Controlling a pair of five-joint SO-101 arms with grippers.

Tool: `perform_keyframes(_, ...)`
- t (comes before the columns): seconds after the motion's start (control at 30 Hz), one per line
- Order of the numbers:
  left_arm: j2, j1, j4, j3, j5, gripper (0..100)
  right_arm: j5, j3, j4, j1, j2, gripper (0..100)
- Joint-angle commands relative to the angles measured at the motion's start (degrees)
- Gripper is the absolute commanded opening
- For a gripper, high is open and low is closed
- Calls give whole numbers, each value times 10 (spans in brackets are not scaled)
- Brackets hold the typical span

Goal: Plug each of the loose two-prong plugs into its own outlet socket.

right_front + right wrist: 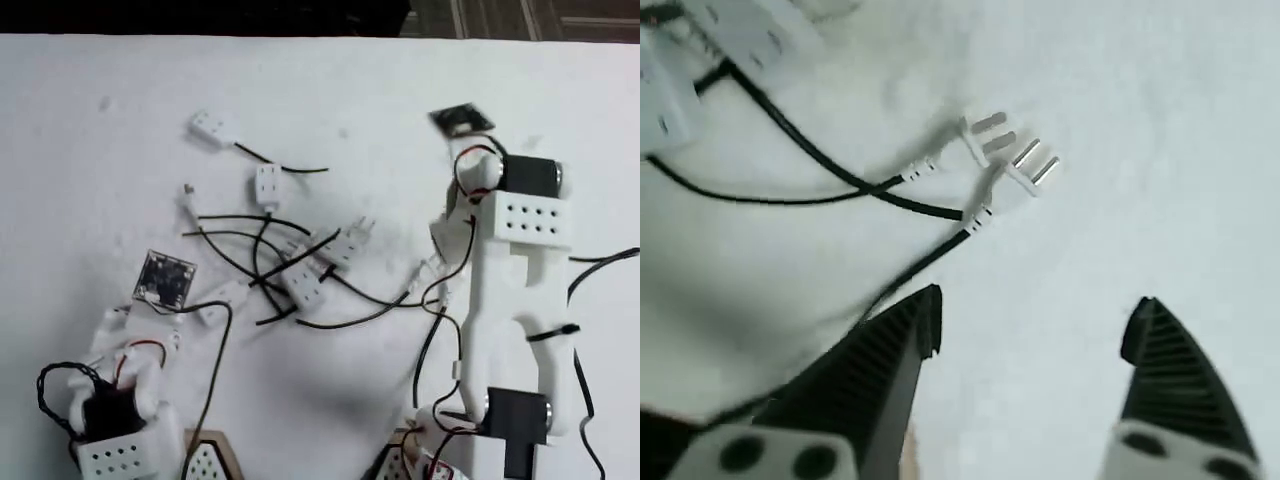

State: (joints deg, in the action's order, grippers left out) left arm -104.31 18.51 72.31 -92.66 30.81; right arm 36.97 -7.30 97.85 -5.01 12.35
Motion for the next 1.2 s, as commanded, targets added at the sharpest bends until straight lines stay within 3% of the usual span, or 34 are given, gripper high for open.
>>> perform_keyframes(0.0,0,4,-5,2,6,24,231,-25,3,-23,22,231)
perform_keyframes(0.13,0,4,-5,2,6,24,380,-81,1,-25,22,230)
perform_keyframes(0.3,0,4,-5,2,6,24,440,-142,-89,2,16,230)
perform_keyframes(0.53,0,4,-5,2,6,24,446,-230,-231,79,7,230)
perform_keyframes(0.73,0,4,-5,2,6,24,446,-221,-303,95,-91,230)
perform_keyframes(1.17,0,4,-5,2,6,24,475,-172,-288,79,-192,230)
